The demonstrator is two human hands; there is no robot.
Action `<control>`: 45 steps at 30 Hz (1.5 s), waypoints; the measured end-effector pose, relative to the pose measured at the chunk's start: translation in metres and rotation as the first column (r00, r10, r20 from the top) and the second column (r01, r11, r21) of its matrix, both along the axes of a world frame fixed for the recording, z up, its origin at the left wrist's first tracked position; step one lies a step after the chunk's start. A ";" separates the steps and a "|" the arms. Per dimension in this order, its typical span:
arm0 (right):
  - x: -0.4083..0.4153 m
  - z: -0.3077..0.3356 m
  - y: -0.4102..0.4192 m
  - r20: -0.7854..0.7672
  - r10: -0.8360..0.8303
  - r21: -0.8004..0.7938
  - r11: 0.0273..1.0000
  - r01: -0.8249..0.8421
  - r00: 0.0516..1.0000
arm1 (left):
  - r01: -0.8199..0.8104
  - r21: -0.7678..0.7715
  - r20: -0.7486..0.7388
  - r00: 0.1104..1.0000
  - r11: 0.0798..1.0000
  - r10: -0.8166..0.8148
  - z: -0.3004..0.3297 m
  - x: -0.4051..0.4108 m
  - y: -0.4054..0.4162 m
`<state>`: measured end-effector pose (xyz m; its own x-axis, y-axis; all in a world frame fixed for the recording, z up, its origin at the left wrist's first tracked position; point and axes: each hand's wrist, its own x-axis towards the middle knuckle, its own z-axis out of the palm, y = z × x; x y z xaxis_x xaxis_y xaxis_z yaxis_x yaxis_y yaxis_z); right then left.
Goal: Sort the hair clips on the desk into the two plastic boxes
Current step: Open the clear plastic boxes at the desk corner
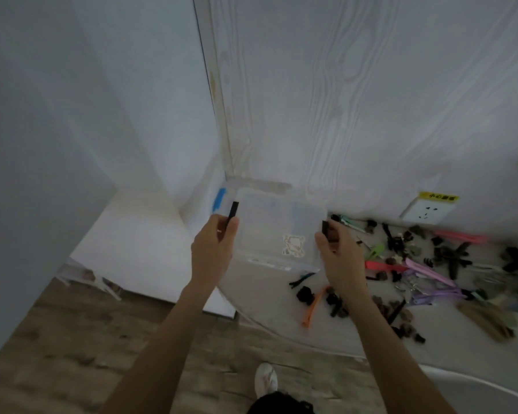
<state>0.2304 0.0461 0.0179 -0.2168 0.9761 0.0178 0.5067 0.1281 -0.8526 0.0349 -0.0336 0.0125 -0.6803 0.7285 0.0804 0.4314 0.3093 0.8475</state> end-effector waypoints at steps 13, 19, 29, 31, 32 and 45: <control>0.015 -0.066 -0.048 -0.014 0.265 -0.332 0.908 -0.254 0.964 | -0.016 -0.238 -0.149 0.989 0.971 -0.020 -0.072 0.000 -0.074; -0.001 -0.080 -0.042 0.576 0.576 -0.179 0.781 -0.598 0.580 | 0.028 -0.302 0.260 0.964 0.953 0.054 -0.093 -0.009 -0.071; -0.020 -0.076 -0.014 0.396 0.699 -0.306 0.712 -0.632 0.596 | 0.043 -0.334 0.377 0.922 0.942 0.091 -0.103 -0.028 -0.060; -0.016 -0.076 -0.013 0.310 0.693 -0.329 0.720 -0.611 0.651 | 0.037 -0.316 0.452 0.885 0.948 0.116 -0.105 -0.030 -0.058; -0.014 -0.075 -0.011 0.264 0.687 -0.339 0.723 -0.602 0.677 | 0.033 -0.310 0.466 0.877 0.950 0.121 -0.107 -0.030 -0.058; -0.003 -0.043 0.004 0.179 0.666 -0.327 0.734 -0.595 0.724 | 0.196 -0.358 0.440 0.898 0.913 -0.020 -0.110 -0.020 -0.054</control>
